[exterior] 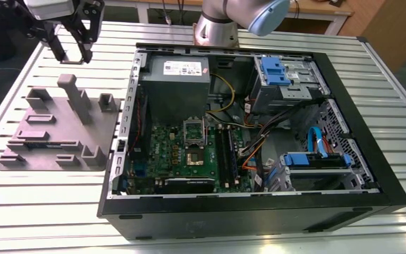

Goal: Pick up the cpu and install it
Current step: 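Pick up the cpu and move it towards the insertion slot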

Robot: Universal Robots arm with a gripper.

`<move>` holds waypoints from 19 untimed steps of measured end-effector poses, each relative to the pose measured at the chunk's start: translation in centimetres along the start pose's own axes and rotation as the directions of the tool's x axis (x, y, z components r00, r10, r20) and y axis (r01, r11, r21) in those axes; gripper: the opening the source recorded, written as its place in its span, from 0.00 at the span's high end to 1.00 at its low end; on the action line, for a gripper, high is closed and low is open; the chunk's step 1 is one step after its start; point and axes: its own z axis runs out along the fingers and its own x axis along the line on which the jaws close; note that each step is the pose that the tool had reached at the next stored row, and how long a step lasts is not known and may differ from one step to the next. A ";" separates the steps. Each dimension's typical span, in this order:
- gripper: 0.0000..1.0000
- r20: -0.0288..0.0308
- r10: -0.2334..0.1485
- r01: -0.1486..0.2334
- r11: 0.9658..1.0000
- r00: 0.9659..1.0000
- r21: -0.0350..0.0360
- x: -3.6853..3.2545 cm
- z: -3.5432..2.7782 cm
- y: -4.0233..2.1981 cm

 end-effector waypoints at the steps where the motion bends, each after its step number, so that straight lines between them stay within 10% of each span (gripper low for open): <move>1: 0.53 0.000 0.000 0.000 1.000 1.000 0.000 -0.03 0.00 0.00; 19: 0.53 0.000 0.000 0.000 1.000 1.000 0.000 -0.48 0.00 0.02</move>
